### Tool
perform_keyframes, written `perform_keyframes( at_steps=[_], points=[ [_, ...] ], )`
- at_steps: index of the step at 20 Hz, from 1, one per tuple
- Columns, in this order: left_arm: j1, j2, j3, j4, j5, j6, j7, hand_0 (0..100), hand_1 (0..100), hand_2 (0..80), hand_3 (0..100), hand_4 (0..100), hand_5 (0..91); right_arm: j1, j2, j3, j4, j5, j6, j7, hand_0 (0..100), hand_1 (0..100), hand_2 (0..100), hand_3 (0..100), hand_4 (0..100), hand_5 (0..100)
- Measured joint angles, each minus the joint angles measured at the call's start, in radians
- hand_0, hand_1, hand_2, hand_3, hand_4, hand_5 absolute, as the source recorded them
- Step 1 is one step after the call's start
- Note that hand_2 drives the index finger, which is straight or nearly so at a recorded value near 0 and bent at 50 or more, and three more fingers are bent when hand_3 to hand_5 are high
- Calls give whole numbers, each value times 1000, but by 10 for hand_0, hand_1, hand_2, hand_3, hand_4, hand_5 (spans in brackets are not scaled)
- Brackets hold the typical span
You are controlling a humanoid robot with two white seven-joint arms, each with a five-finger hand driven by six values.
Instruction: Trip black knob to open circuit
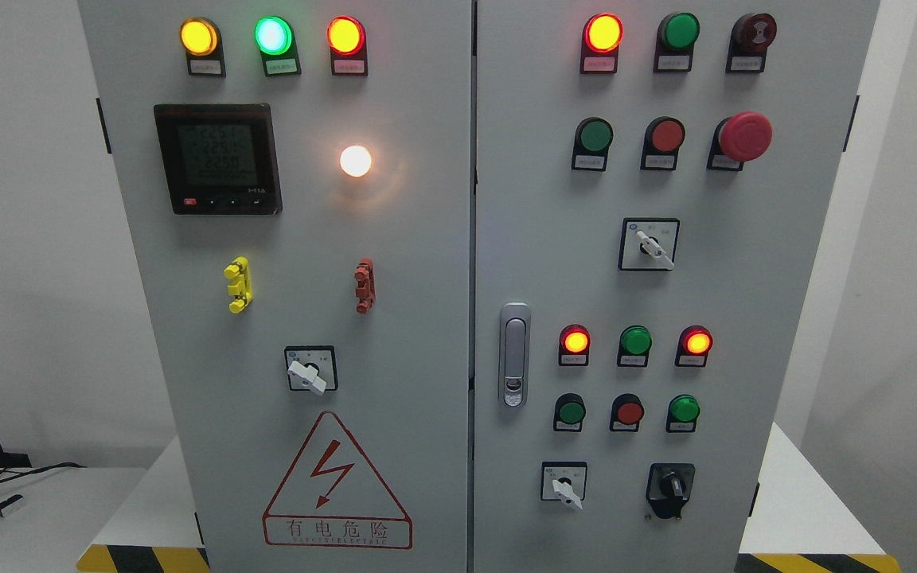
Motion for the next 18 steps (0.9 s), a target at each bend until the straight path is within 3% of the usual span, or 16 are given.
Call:
perform_keyframes(
  at_steps=[11, 18],
  points=[
    [0, 0, 0, 0, 0, 0, 0, 120, 389, 0, 0, 0, 0, 15, 0, 1, -18, 3, 0, 3, 112, 339, 157, 399, 363, 323],
    [0, 0, 0, 0, 0, 0, 0, 120, 389, 0, 0, 0, 0, 114, -7, 18, -155, 8, 8, 11, 107, 389, 221, 456, 427, 362]
  ],
)
